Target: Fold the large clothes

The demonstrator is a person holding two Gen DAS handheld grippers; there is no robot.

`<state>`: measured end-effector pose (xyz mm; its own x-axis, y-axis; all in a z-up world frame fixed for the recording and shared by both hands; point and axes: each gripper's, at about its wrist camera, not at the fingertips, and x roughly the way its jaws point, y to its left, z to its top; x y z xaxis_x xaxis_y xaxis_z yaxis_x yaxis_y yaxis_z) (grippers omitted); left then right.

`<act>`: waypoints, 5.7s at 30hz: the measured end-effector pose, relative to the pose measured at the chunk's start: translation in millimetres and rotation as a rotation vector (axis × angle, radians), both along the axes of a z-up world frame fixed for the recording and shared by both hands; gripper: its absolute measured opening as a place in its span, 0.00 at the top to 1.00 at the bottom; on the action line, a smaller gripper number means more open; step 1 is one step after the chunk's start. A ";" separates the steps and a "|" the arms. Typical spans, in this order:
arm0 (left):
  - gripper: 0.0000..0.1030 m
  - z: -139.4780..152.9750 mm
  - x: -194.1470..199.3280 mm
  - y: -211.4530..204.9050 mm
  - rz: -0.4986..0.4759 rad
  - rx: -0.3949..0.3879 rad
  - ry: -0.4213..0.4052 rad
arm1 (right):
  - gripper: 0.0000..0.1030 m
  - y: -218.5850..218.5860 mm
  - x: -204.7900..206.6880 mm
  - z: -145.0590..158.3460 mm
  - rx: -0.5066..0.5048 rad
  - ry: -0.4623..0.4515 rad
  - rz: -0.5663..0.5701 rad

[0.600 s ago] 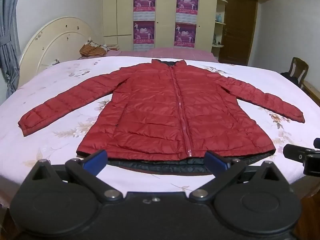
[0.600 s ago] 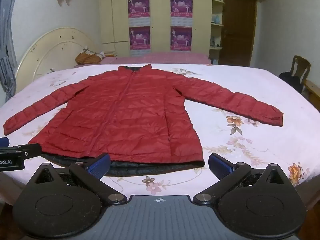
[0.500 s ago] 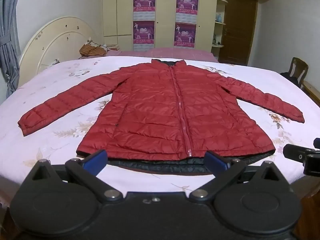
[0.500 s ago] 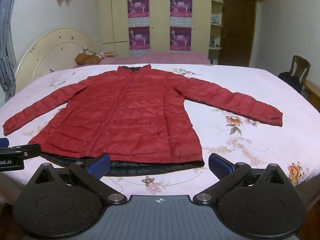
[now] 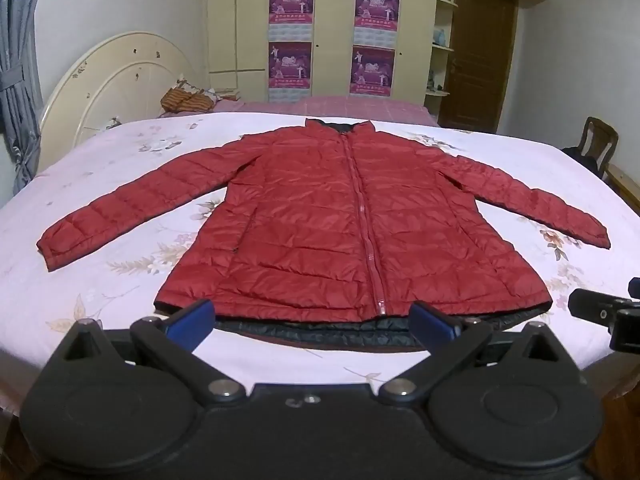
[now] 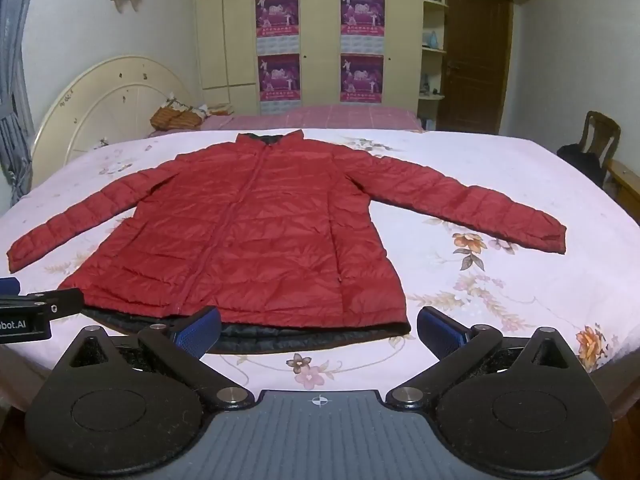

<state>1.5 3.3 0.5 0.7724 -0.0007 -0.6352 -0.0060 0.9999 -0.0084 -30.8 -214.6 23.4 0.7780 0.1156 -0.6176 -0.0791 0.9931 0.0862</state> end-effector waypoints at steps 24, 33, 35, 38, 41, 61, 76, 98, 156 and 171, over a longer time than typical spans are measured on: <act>0.00 1.4 -1.2 1.8 0.002 0.000 0.000 | 0.00 -0.8 0.5 0.0 0.005 -0.002 0.001; 0.00 3.2 0.2 -3.0 0.002 0.004 0.000 | 0.00 0.6 2.8 0.4 0.009 -0.003 0.000; 0.00 3.2 0.4 -3.2 0.002 0.006 -0.001 | 0.00 0.8 3.0 0.5 0.010 -0.002 0.001; 0.00 3.7 0.5 -3.3 0.003 0.005 -0.002 | 0.00 1.5 3.7 1.1 0.010 -0.002 0.000; 0.00 4.0 0.9 -3.5 0.002 0.006 -0.001 | 0.00 0.4 3.6 0.8 0.011 -0.002 0.000; 0.00 4.5 3.0 -4.0 0.001 0.005 -0.004 | 0.00 0.8 2.9 1.9 0.011 -0.002 -0.001; 0.00 6.2 6.2 -0.9 -0.005 0.000 -0.010 | 0.00 2.5 5.1 5.9 0.009 -0.006 -0.007; 0.00 -1.4 64.7 -1.9 -0.037 0.022 0.001 | 0.00 -18.0 57.3 -6.4 -0.008 0.013 -0.100; 0.00 -73.3 343.5 -191.8 -0.315 -0.040 0.190 | 0.51 -326.6 229.1 -128.8 0.503 0.096 -0.802; 0.00 -68.7 372.0 -144.0 -0.144 -0.079 0.235 | 0.89 -332.7 228.3 -132.0 0.432 -0.030 -0.826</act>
<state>373.5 -140.7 -68.2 0.5926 -0.1565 -0.7901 0.1249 0.9869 -0.1018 197.5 -547.3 -108.6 0.7310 -0.2668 -0.6281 0.6298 0.6180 0.4705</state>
